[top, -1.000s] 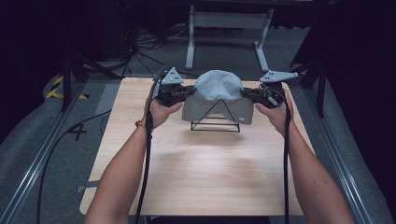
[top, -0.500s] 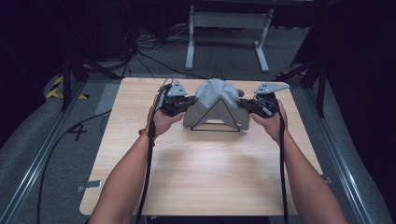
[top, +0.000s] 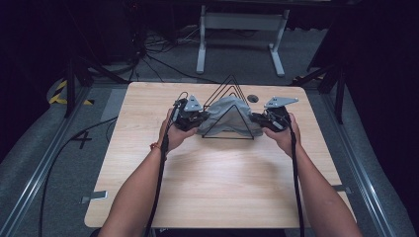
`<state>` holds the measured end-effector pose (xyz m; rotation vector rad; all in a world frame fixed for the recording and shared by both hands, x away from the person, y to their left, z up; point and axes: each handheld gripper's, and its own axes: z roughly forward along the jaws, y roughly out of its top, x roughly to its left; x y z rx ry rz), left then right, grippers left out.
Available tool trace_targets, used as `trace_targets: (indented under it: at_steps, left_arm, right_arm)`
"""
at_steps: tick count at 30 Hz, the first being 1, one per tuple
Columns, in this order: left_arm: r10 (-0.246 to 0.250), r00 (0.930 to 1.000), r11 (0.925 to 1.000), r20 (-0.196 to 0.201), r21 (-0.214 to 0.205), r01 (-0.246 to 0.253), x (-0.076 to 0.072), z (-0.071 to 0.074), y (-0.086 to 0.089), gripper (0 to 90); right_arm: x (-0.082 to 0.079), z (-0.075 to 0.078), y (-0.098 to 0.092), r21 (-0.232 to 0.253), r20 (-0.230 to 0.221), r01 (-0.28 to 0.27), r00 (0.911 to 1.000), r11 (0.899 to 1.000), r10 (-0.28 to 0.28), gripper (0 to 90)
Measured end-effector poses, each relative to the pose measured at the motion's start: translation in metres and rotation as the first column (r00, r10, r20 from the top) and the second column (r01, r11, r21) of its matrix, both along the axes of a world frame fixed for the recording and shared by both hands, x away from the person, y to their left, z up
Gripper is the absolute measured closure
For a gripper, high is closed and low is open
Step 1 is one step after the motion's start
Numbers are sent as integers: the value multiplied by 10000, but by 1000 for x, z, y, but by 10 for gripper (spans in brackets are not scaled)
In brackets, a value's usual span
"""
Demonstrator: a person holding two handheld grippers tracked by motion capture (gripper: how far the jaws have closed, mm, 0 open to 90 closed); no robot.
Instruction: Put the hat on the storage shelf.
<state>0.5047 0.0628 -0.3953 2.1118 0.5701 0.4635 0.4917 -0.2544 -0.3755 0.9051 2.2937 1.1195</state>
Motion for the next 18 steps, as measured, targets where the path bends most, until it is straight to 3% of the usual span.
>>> trace_targets:
  at_steps: [3,11,18]
  left_arm:
    - [133,9999,9999,-15,-56,-133,2,-3,0,855]
    - [180,9998,9997,-118,-133,-181,-1,-1,0,852]
    - [232,9994,9996,251,152,-236,-10,9,11,833]
  right_arm:
    - [2,-3,-2,182,-77,176,9998,9997,-175,851]
    - [0,-2,1,-4,-15,225,9997,9997,-225,849]
    - [-6,5,-2,-167,55,140,9999,9998,-139,817]
